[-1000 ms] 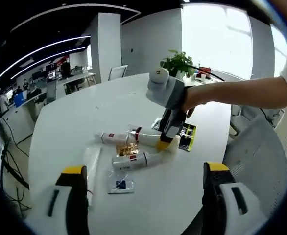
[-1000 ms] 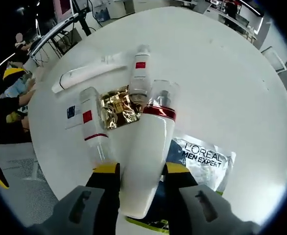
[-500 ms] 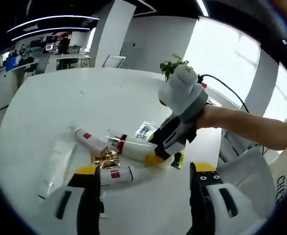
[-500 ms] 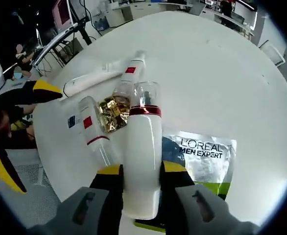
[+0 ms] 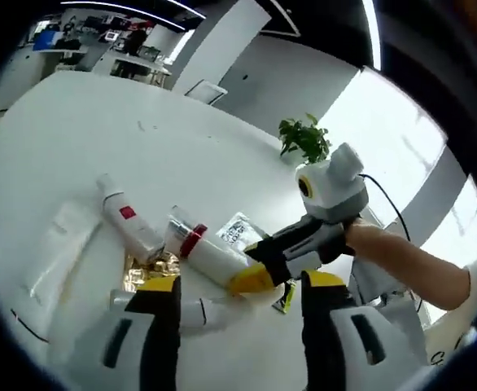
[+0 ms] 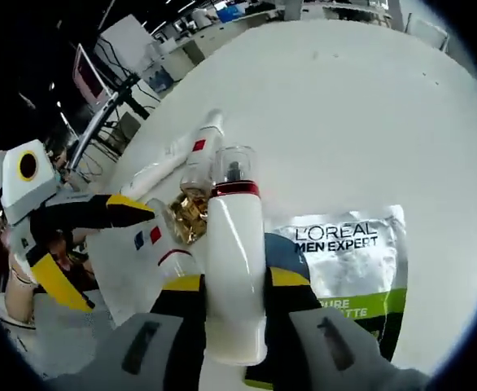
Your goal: Arrange the skincare products in the storage area until every visible bottle or jar stands upright without overlapping.
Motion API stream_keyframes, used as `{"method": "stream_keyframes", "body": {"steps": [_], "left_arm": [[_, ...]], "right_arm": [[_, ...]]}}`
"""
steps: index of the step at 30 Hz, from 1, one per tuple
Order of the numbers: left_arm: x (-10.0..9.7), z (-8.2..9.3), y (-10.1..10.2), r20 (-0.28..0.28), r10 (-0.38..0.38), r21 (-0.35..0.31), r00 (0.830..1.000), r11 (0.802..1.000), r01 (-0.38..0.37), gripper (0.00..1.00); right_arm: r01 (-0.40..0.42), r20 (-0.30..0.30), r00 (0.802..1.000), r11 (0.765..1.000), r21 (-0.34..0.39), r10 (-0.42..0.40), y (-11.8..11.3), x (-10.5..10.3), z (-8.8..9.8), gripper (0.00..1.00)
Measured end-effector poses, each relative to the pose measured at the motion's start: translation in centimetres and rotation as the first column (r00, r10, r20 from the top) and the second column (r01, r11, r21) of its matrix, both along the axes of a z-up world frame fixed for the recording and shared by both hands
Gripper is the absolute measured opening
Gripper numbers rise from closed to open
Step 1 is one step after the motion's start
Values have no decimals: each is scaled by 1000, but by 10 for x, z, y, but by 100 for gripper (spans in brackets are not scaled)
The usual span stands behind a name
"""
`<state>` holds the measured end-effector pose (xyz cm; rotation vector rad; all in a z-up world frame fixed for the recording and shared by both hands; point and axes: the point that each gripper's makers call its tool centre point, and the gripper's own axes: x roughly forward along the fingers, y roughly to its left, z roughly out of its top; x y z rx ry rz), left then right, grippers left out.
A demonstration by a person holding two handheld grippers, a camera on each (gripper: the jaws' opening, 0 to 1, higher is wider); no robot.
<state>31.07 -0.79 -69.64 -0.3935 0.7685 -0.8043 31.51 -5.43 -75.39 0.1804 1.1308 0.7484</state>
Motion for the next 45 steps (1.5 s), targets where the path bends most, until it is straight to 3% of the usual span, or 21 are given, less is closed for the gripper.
{"method": "stream_keyframes", "body": {"steps": [2,6,9,12,15,21,26,27,28,30,32,37,41,45], "left_arm": [[-2,-3,-7,-54,2,-46,999,999,-4,58],[9,-14,-11,-97,26,-52,995,998,-31,54],[9,-13,-21,-143,45,-95,989,994,-59,53],[20,-16,-22,-190,106,-124,976,984,-131,56],[21,-18,-25,-217,109,-141,970,980,-142,52],[18,-19,-28,-241,114,-152,964,976,-153,51],[19,-19,-30,-265,104,-175,959,973,-153,51],[20,-19,-30,-268,102,-181,958,971,-154,52],[18,-15,-32,-272,97,-204,957,966,-156,52],[19,-9,-34,-284,90,-245,954,956,-163,52],[21,-6,-35,-291,71,-267,954,951,-152,53],[17,2,-40,-300,35,-329,953,934,-137,56],[11,18,-49,-297,-21,-419,955,901,-111,57],[14,23,-47,-280,-61,-447,958,892,-74,56]], "right_arm": [[56,-35,998,996,73,-54,-2,3,1,26],[126,-90,990,976,176,-111,-3,1,3,26],[167,-114,983,960,224,-144,-3,1,4,26],[205,-147,974,939,275,-170,-3,-3,5,26],[242,-179,965,914,326,-192,-2,-6,7,26],[334,-269,935,825,455,-230,1,-8,10,26],[379,-325,920,713,589,-221,6,-11,28,26],[379,-322,920,708,596,-221,6,-11,29,26],[402,-340,912,669,625,-230,7,-10,34,26],[388,-334,917,670,633,-217,6,-14,35,26],[350,-296,934,693,630,-202,8,-18,38,26],[320,-280,945,675,665,-171,11,-25,55,26],[267,-248,961,669,694,-126,16,-34,68,26],[210,-203,975,665,717,-89,20,-44,81,26]]}}
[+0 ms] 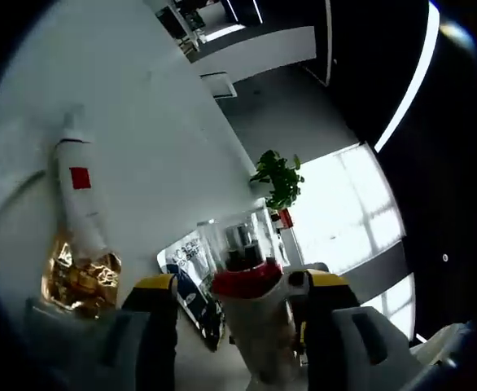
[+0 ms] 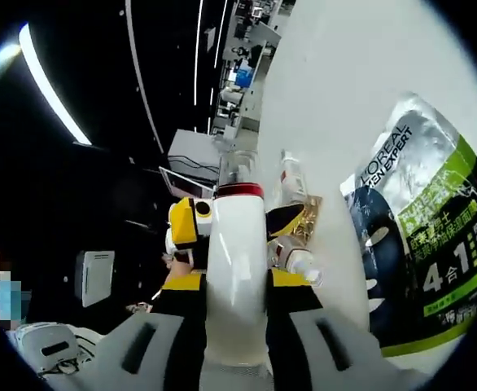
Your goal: Arrange the skincare products in the storage area until every visible bottle or jar stands upright without overlapping.
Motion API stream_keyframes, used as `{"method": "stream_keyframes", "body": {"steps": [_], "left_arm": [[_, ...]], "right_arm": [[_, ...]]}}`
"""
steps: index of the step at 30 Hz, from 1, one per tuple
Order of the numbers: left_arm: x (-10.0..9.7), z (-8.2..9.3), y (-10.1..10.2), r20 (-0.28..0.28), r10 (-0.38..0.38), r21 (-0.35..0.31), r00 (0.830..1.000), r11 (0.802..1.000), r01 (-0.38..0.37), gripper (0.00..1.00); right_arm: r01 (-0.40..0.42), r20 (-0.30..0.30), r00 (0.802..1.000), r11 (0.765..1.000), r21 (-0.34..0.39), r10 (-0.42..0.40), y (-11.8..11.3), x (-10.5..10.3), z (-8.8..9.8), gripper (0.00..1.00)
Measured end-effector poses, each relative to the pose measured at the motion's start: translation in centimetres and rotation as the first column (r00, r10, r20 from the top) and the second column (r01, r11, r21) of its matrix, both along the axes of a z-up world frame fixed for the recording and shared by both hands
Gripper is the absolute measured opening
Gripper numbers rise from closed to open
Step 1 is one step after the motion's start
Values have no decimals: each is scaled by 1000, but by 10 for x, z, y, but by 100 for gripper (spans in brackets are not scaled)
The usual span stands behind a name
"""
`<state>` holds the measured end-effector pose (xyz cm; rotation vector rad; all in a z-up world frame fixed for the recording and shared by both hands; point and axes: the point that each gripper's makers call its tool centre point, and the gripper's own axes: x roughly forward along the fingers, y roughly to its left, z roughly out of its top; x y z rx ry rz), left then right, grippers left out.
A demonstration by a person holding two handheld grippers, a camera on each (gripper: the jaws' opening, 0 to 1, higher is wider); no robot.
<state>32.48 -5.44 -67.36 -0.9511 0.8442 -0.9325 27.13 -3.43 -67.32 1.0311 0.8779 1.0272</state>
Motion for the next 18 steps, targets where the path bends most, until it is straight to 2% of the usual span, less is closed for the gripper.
{"method": "stream_keyframes", "body": {"steps": [4,6,9,14,18], "left_arm": [[-2,14,-1,33,-12,-60,999,998,14,52],[-2,19,0,62,-20,-75,998,997,25,51],[-7,26,-4,98,-30,-83,995,996,38,44],[-11,34,-6,121,-57,-129,991,989,73,33],[-7,34,-2,113,-68,-142,991,986,84,32]], "right_arm": [[-24,34,999,999,38,23,4,-10,15,27],[-26,34,999,998,54,24,5,-12,19,27],[-29,38,999,998,52,27,5,-15,20,27],[-44,48,998,997,64,41,6,-19,23,27],[-55,55,997,996,71,52,6,-21,24,27]]}}
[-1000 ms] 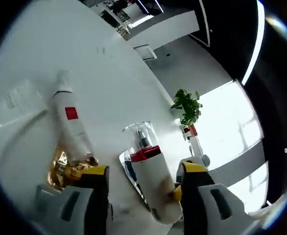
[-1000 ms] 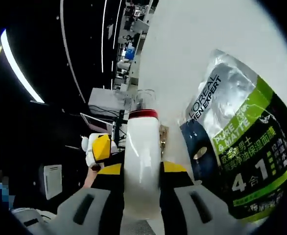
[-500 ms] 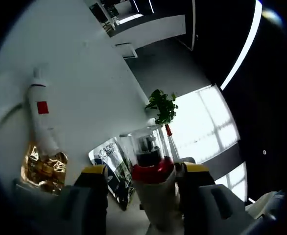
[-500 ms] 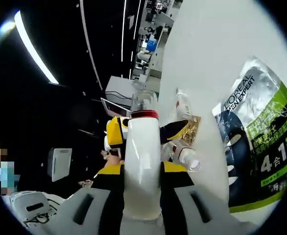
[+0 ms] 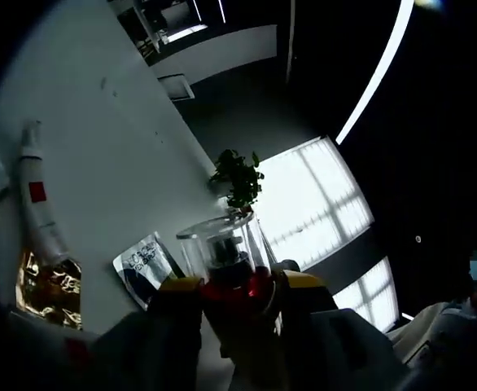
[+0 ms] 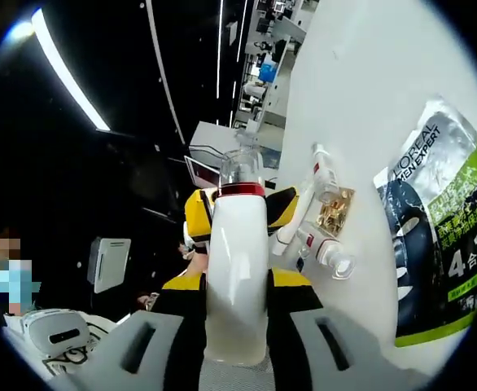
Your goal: Arrange the skincare products in the storage area until every visible bottle or jar stands upright without overlapping.
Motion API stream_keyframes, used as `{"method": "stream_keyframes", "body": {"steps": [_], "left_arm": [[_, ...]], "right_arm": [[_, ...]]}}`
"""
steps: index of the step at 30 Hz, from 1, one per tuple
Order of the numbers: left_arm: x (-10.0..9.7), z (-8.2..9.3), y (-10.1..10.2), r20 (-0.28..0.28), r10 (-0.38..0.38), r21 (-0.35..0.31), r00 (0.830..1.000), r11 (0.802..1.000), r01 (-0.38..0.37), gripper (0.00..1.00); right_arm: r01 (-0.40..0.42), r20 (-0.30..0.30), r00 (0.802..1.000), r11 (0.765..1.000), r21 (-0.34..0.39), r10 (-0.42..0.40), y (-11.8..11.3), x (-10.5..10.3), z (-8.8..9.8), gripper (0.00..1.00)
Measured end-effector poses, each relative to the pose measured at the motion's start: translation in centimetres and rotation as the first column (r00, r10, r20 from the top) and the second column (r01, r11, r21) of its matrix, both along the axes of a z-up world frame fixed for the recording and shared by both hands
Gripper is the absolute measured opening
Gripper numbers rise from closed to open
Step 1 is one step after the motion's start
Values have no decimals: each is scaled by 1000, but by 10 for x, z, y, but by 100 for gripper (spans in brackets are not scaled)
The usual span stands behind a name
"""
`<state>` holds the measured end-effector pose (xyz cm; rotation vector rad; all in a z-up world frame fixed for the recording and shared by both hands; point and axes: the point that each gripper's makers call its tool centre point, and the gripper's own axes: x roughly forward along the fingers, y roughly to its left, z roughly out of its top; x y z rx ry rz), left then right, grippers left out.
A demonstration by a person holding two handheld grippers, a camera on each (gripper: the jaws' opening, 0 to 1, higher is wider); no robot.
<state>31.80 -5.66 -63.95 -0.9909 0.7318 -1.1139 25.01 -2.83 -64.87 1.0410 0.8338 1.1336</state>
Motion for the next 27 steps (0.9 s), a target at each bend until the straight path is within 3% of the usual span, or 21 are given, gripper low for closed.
{"method": "stream_keyframes", "body": {"steps": [4,6,10,16,19,20,24,27], "left_arm": [[-5,4,-2,9,-7,0,1000,1000,7,31],[-6,8,-3,33,-10,3,999,1000,10,30],[-18,13,-8,60,-42,6,997,999,42,29],[-18,17,-5,104,-53,28,993,998,50,28],[-25,15,-8,180,-81,110,980,992,62,28],[-26,15,-9,182,-84,123,980,990,62,28],[-21,14,-8,220,-83,162,972,986,48,28],[-25,14,-11,258,-84,201,963,979,31,28]], "right_arm": [[-8,34,999,1000,-11,8,0,-1,1,27],[-8,98,995,1000,-30,11,0,-1,1,27],[-29,147,988,997,-67,38,3,-6,2,28],[-43,219,973,991,-129,71,3,-8,2,28],[-49,282,952,971,-235,116,0,-9,-7,28],[-45,297,947,964,-263,126,0,-8,-9,28],[-28,315,940,952,-306,129,-1,-6,-12,28],[7,363,922,932,-362,134,-4,0,-16,29]]}}
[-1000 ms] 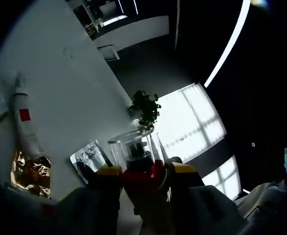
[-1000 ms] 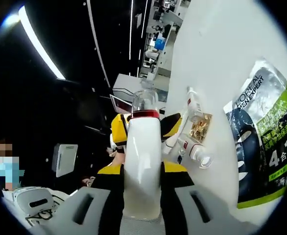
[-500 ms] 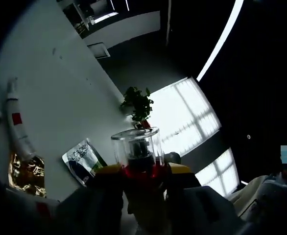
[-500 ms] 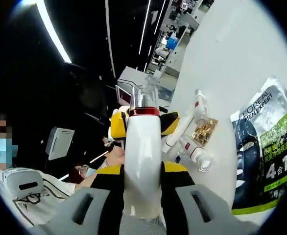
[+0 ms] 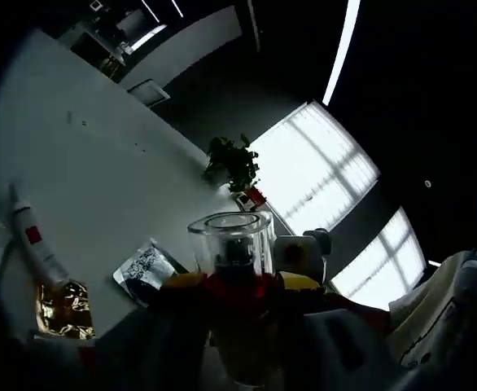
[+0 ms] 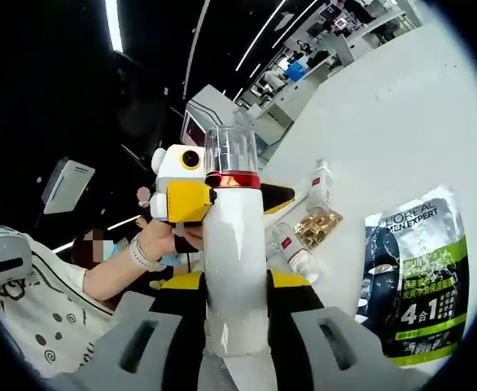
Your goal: Arrange the skincare products in the storage area until every visible bottle or jar stands upright without overlapping.
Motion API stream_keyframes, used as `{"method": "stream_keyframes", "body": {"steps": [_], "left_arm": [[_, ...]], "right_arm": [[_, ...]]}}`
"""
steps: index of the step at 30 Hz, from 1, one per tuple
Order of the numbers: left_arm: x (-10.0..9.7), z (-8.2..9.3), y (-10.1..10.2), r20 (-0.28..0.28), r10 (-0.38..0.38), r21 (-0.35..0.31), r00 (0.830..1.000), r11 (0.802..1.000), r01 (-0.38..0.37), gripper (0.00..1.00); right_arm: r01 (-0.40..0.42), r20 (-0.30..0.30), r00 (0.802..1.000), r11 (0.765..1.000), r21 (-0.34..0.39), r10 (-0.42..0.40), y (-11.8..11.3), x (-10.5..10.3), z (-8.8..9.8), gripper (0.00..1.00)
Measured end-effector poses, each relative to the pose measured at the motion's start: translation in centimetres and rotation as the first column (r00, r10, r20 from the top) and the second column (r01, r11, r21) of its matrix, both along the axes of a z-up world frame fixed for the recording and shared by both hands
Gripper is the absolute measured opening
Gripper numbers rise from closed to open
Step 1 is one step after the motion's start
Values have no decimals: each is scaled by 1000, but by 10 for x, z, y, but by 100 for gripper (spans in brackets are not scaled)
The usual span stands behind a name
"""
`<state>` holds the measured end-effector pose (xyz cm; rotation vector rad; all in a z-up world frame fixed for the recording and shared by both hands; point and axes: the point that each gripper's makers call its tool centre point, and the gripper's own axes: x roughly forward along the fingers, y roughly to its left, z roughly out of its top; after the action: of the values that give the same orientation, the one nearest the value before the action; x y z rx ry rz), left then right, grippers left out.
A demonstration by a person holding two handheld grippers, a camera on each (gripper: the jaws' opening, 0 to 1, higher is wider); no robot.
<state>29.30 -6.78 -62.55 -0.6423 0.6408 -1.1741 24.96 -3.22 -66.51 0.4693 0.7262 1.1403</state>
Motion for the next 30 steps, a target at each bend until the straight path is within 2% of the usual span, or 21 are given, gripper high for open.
{"method": "stream_keyframes", "body": {"steps": [3,9,15,16,17,21,23,28,30], "left_arm": [[-6,2,-5,25,1,21,1000,1000,-2,28],[-23,5,-19,107,1,106,994,994,-12,28],[-6,-11,-9,183,-7,204,983,978,-31,28],[-3,-12,-11,199,-7,215,980,976,-37,28],[-1,-13,-12,204,-6,217,979,975,-39,28],[15,-15,-2,253,4,230,968,971,-64,28],[16,-14,-4,289,0,240,957,968,-73,28],[16,-15,-8,332,-1,272,943,958,-95,28],[13,-17,-11,363,-19,287,931,954,-92,28]], "right_arm": [[8,3,1000,1000,-21,-8,0,2,-1,30],[21,63,998,995,-94,-15,-1,7,-6,31],[24,128,992,979,-200,2,-4,11,-17,31],[25,164,986,973,-228,13,-5,13,-18,31],[30,159,987,973,-231,8,-5,13,-18,31],[54,218,976,961,-273,7,-10,20,-19,31],[62,233,972,956,-287,7,-12,24,-20,31],[79,287,958,942,-325,19,-17,31,-24,30],[76,312,949,933,-352,40,-18,32,-27,30]]}}
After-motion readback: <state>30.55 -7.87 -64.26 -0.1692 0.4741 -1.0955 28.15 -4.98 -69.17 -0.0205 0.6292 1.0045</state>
